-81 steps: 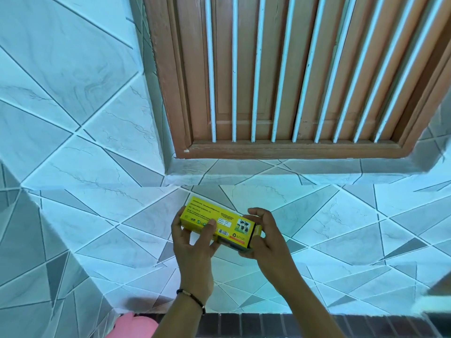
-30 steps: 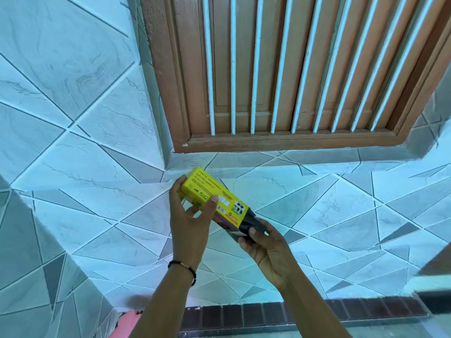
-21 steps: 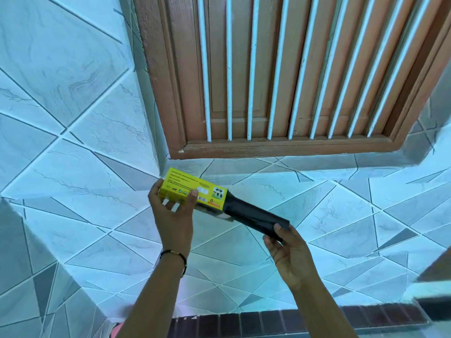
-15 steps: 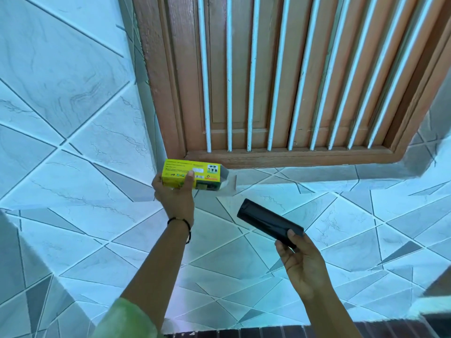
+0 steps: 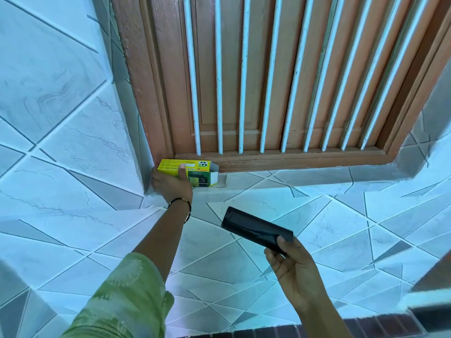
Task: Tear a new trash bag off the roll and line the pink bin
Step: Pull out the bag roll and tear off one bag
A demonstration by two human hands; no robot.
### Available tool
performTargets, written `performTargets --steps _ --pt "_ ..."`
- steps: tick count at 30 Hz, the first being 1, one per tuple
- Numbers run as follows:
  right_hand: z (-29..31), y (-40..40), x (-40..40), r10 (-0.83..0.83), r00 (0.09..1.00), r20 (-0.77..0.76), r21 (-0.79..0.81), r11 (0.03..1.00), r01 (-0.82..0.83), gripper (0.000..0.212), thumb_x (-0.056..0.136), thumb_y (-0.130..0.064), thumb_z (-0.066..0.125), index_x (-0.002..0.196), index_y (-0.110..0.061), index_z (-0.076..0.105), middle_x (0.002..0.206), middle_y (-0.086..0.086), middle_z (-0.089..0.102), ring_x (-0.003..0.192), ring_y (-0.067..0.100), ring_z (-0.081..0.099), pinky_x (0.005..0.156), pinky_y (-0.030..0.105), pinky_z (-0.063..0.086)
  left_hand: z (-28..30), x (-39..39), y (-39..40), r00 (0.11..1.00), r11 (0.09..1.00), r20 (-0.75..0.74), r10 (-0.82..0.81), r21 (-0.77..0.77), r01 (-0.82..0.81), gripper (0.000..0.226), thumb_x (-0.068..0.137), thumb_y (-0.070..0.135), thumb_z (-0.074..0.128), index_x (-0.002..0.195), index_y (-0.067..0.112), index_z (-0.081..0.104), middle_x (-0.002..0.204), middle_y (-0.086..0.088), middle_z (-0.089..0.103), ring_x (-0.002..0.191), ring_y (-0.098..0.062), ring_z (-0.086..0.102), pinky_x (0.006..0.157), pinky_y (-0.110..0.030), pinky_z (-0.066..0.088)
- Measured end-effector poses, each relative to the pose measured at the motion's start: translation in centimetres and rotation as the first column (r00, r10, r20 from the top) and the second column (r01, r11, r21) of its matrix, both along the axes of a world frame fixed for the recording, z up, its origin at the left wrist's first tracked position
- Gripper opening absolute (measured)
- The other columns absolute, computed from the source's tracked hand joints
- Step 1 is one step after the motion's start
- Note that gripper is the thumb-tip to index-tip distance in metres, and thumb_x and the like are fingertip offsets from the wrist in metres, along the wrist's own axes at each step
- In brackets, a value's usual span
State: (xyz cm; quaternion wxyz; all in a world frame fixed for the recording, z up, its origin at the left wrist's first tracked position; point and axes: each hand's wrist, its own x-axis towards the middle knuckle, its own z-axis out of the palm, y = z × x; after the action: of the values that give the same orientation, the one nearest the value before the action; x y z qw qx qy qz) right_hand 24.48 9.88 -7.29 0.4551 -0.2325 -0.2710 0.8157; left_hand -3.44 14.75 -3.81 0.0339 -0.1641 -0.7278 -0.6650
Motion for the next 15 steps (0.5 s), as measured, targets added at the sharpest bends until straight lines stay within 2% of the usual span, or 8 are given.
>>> performTargets --steps 3,6,8,11,15 --pt "0.1 -0.1 -0.1 0.001 1.000 0.020 -0.007 1.000 -0.001 0.032 0.064 -0.007 0.069 0.096 -0.003 0.061 0.085 0.015 0.065 0.054 0.019 0.061 0.053 0.022 0.056 0.2 0.7 0.3 0.999 0.999 -0.016 0.041 -0.005 -0.041 0.069 0.088 0.033 0.056 0.137 -0.005 0.028 0.141 -0.026 0.036 0.134 -0.041 0.030 0.109 -0.041 0.018" --pt "-0.2 -0.1 0.0 -0.009 0.999 0.033 -0.014 1.000 0.009 0.063 0.041 -0.014 0.091 0.096 -0.003 0.064 0.085 0.016 0.068 0.056 0.020 0.062 0.053 0.024 0.056 -0.7 1.2 0.2 0.995 1.000 -0.104 0.003 -0.027 -0.005 0.082 0.082 0.043 0.060 0.138 -0.007 0.026 0.142 -0.027 0.034 0.136 -0.041 0.027 0.112 -0.042 0.018" --pt "-0.4 -0.2 0.2 -0.023 0.999 0.033 -0.016 1.000 0.024 0.076 0.028 -0.020 0.096 0.095 -0.004 0.064 0.083 0.015 0.070 0.056 0.021 0.063 0.052 0.024 0.056 -1.6 1.5 -0.3 0.975 0.995 -0.217 -0.052 -0.097 0.031 0.092 0.075 0.047 0.067 0.137 -0.009 0.026 0.141 -0.028 0.033 0.135 -0.041 0.027 0.113 -0.043 0.019" --pt "-0.5 -0.4 0.4 -0.029 0.999 0.036 -0.014 0.999 0.029 0.079 0.026 -0.021 0.096 0.096 -0.004 0.064 0.084 0.016 0.070 0.056 0.021 0.063 0.052 0.024 0.056 -2.0 1.3 -0.7 0.954 0.982 -0.280 -0.107 -0.183 0.057 0.087 0.072 0.032 0.075 0.135 -0.007 0.029 0.138 -0.028 0.033 0.134 -0.042 0.027 0.112 -0.040 0.019" --pt "-0.9 -1.0 0.5 -0.029 0.999 0.016 0.007 1.000 0.029 0.078 0.029 -0.019 0.096 0.097 -0.004 0.062 0.087 0.014 0.070 0.060 0.022 0.064 0.056 0.025 0.057 -1.7 1.6 -1.1 0.964 0.979 -0.242 -0.113 -0.192 0.066 0.082 0.070 0.023 0.075 0.133 -0.004 0.030 0.138 -0.027 0.031 0.134 -0.043 0.027 0.111 -0.040 0.020"
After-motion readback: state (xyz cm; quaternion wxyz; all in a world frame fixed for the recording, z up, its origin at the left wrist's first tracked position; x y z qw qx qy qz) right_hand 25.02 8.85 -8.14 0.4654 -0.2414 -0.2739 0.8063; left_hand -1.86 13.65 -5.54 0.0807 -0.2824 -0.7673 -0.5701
